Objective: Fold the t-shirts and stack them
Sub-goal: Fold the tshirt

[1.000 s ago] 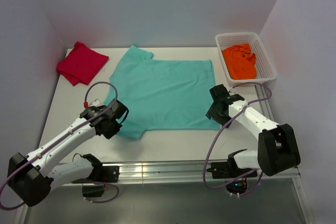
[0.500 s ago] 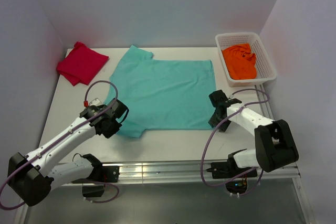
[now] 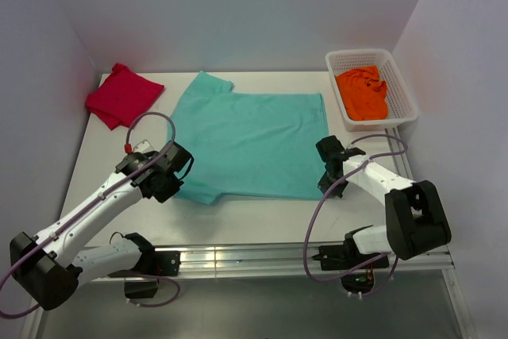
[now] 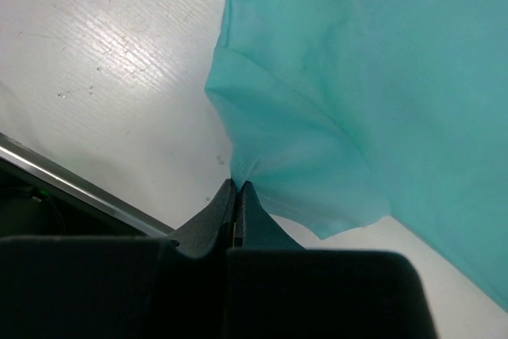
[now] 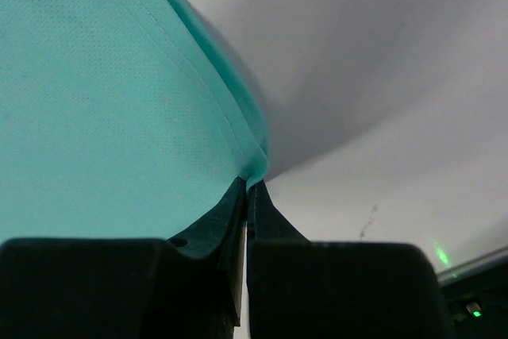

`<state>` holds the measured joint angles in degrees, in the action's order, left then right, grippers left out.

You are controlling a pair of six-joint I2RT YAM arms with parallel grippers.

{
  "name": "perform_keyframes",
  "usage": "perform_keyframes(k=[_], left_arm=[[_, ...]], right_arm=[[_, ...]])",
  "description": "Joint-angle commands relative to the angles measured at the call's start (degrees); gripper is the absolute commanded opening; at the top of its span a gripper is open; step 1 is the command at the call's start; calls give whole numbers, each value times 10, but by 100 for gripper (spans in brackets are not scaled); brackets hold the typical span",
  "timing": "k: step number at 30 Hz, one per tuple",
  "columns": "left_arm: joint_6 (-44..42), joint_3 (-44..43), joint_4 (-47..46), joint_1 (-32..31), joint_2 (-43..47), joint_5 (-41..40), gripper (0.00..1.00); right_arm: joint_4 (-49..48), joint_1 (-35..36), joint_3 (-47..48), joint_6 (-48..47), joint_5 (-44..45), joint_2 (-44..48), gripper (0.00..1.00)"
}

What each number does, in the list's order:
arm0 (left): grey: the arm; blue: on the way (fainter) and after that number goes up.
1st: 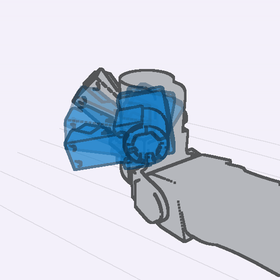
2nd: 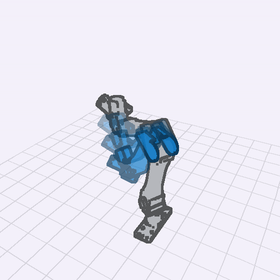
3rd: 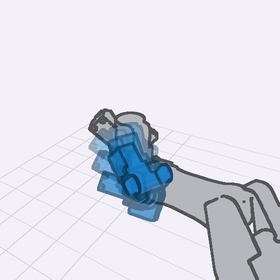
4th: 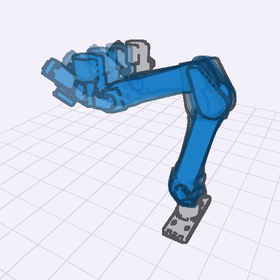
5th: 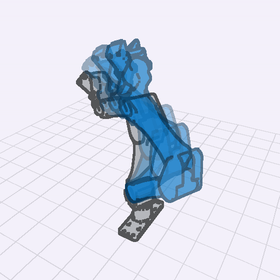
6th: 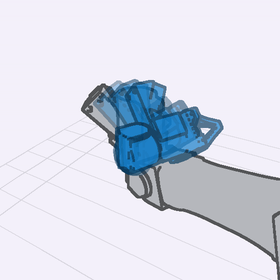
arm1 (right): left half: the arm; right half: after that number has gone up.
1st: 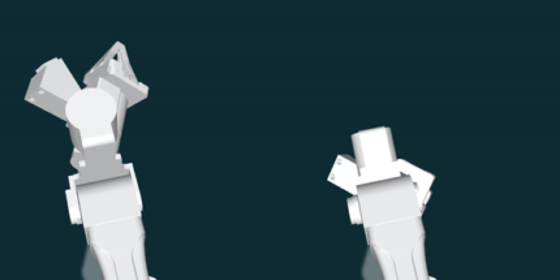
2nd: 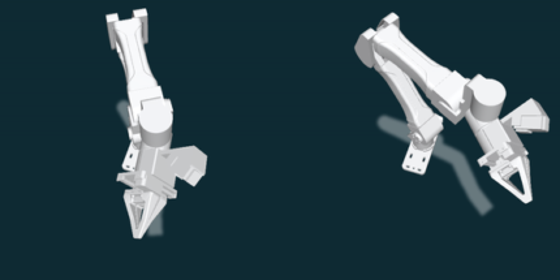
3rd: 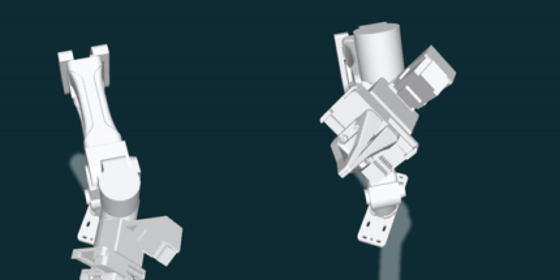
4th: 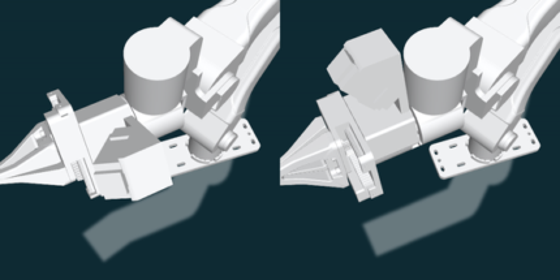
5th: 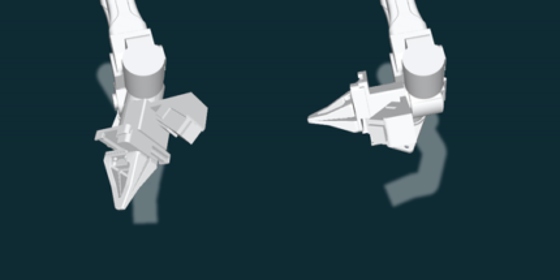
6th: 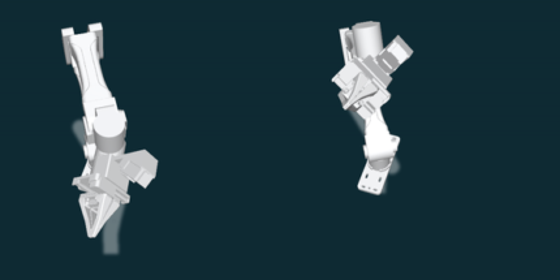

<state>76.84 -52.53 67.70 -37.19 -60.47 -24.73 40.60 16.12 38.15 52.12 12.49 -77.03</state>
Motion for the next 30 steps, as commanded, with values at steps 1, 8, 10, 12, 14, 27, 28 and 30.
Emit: perform_keyframes(k=[1, 8, 10, 12, 14, 27, 28, 30], left_arm=[[-20, -42, 26, 3, -11, -9, 0], [-50, -78, -4, 4, -53, -15, 0], [-63, -84, -16, 8, -69, -15, 0], [-77, -93, -25, 12, -81, -13, 0], [-95, -103, -41, 20, -98, -11, 0], [-229, -223, -102, 118, -247, -3, 0], [-236, -234, -108, 122, -270, -4, 0], [-256, -266, -112, 136, -294, -3, 0]], right_arm=[[75, -5, 35, 8, 16, 29, 0], [121, -4, 118, -11, 25, 26, 0], [131, -5, 153, -18, 27, 15, 0], [135, -5, 175, -25, 30, -7, 0], [135, -7, 205, -32, 35, -31, 0], [141, -50, 377, -90, 47, -188, 0], [142, -51, 387, -92, 48, -196, 0], [143, -56, 420, -98, 48, -226, 0]])
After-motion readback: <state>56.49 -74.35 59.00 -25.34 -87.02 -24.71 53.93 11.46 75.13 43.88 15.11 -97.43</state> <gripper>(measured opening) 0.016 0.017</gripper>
